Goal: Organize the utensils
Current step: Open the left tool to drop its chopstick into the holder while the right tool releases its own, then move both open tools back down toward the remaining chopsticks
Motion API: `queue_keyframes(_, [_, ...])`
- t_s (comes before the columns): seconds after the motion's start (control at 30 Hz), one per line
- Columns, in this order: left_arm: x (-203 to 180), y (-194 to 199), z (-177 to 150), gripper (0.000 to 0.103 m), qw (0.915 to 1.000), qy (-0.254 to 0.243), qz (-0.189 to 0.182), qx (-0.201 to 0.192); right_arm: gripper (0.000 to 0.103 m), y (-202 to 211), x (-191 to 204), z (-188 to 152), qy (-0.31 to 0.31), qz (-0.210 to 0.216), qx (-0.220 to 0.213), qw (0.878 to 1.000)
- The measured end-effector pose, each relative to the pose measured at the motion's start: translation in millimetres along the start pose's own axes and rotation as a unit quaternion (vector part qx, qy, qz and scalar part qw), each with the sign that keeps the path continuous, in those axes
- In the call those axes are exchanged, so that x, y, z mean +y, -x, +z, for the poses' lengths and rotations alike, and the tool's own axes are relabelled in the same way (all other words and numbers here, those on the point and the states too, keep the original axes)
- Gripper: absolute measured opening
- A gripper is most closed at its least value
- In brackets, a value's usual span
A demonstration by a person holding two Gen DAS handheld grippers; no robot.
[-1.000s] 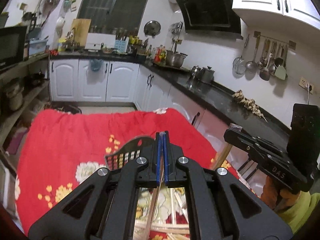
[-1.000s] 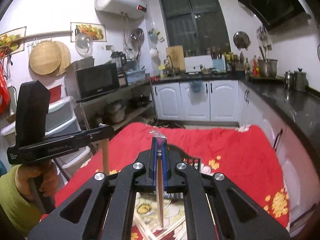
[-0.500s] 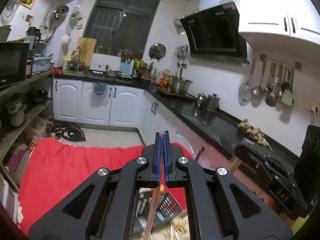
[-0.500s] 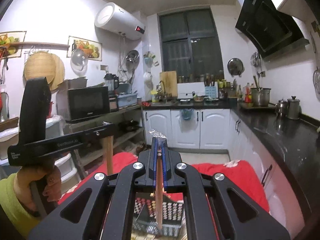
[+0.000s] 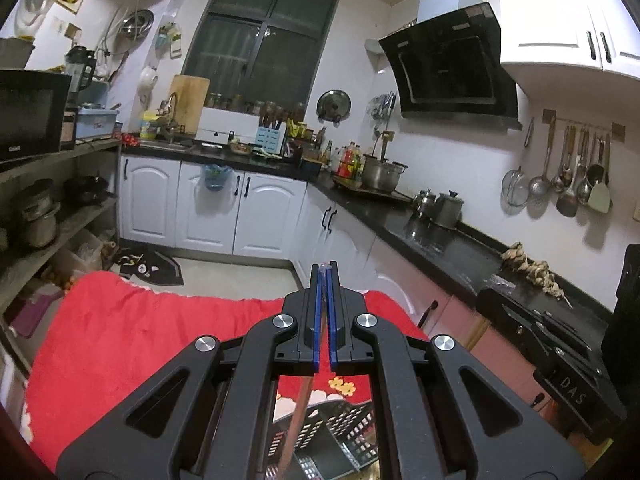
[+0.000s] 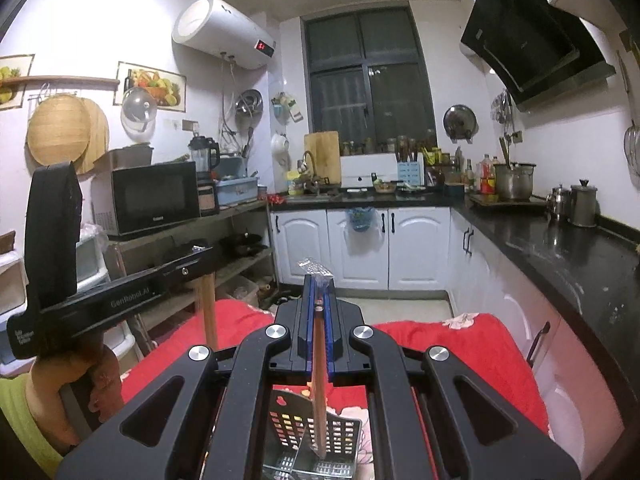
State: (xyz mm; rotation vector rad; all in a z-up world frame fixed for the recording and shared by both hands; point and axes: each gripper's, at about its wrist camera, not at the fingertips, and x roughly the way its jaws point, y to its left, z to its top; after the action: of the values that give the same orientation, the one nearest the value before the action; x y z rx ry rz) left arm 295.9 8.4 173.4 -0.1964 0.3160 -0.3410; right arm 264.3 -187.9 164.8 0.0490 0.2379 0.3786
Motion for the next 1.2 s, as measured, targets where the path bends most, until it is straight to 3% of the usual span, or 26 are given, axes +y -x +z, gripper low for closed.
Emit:
queue_keyframes(0.17, [9,-9,-15,0.001,0.9998,0.010,-0.001,0.020,0.005,-11,-3,-13,-0.010,0.001,0.018,1.000])
queue_keyframes(0.3, [13,-12,-27,0.008,0.9992,0.012,0.002,0.037,0.030,-16,-6,-26,-0.019,-0.003,0.036,0.999])
queue_keyframes(0.53, [20,5,-45,0.049,0.9987,0.022,0.006,0.045,0.044,-12,-15,-45,-0.037,-0.009,0.063,0.997])
queue_keyframes(0.67, [24,24,-50,0.076,0.9991,0.026,0.013,0.031,0.051,-5,-20,-53,-0.037,-0.018,0.074,0.996])
queue_keyframes(0.77, [33,42,-56,0.091,0.9986,0.045,0.017,0.021,0.054,1,-24,-58,-0.033,-0.025,0.079,0.996])
queue_keyframes(1.2, [55,81,-87,0.093,0.9956,0.072,0.042,0.042,0.062,29,-22,-81,-0.027,-0.017,0.100,0.994])
